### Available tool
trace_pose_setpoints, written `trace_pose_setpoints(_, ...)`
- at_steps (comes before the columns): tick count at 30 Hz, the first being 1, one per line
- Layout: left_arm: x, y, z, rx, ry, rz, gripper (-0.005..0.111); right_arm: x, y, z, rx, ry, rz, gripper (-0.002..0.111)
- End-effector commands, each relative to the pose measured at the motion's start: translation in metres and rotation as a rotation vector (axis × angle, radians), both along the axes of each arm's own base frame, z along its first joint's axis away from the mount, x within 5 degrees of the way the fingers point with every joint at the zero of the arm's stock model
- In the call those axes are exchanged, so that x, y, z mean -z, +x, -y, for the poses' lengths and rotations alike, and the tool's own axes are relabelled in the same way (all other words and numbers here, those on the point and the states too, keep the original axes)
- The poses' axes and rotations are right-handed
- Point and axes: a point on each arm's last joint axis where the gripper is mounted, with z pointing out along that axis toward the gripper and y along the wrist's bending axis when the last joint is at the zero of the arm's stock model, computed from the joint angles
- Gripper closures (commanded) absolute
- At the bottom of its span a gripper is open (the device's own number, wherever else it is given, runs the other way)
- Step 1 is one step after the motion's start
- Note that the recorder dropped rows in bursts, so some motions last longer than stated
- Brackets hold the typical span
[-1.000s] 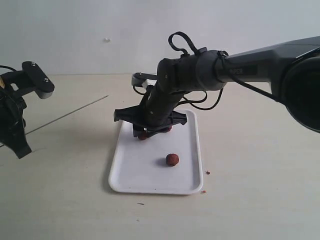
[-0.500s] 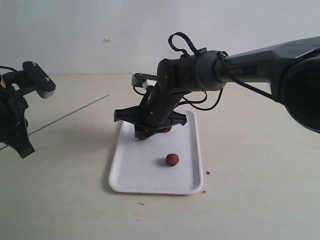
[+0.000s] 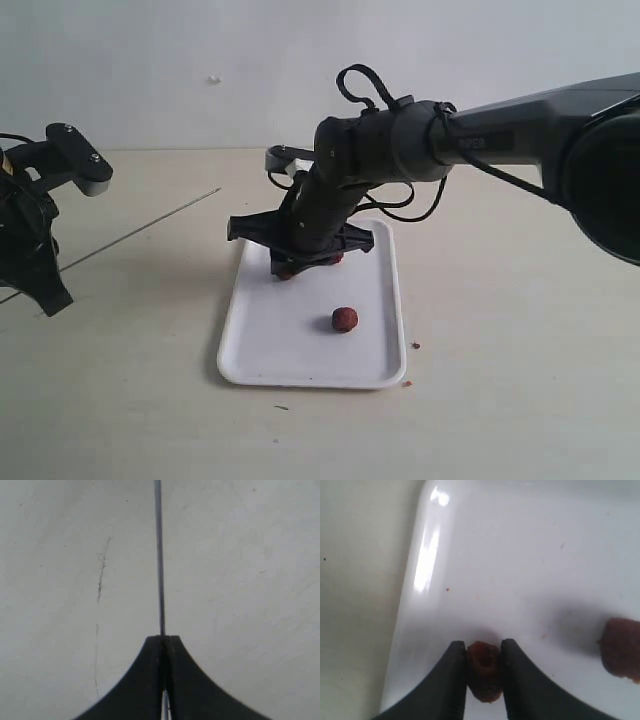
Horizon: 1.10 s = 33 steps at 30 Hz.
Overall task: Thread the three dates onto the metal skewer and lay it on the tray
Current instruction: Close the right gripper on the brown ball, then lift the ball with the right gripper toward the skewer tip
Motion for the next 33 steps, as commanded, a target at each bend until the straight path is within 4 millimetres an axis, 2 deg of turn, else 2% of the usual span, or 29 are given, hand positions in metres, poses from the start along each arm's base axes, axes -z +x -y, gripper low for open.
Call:
trace_pose_setpoints(1, 0.001, 0.000, 0.001, -0.020, -0.021, -0.004, 0.107, -0.024, 0.005, 0.007, 0.020, 0.024, 0.044, 0.085)
trace_pose_setpoints(3, 0.001, -0.001, 0.002, -0.026, -0.032, -0.008, 0.107, -0.044, 0.011, 0.018, 0.047, 0.042, 0.084, 0.085)
trace_pose_setpoints(7, 0.002, -0.003, 0.007, -0.007, -0.087, -0.030, 0.107, -0.070, 0.022, 0.046, 0.137, 0.085, 0.125, 0.085)
trace_pose_setpoints(11, -0.001, 0.005, 0.018, 0.030, -0.197, 0.058, 0.107, -0.076, 0.032, 0.071, 0.253, 0.221, 0.090, 0.085)
trace_pose_setpoints(13, -0.003, 0.011, 0.021, 0.021, -0.237, 0.127, 0.107, -0.081, 0.034, 0.074, 0.215, 0.315, 0.088, 0.085)
trace_pose_setpoints(18, -0.003, 0.012, 0.021, 0.019, -0.239, 0.129, 0.107, -0.093, 0.042, 0.085, 0.219, 0.528, 0.110, 0.085)
trace_pose_setpoints(24, -0.003, 0.011, 0.023, 0.011, -0.264, 0.122, 0.107, -0.098, 0.049, 0.101, 0.261, 0.598, 0.141, 0.085)
trace_pose_setpoints(27, -0.002, 0.011, 0.027, 0.044, -0.298, 0.113, 0.107, -0.099, 0.050, 0.101, 0.258, 0.607, 0.146, 0.085)
trace_pose_setpoints(33, 0.015, 0.016, 0.034, 0.127, -0.317, 0.076, 0.107, -0.099, 0.049, 0.101, 0.252, 0.609, 0.138, 0.085)
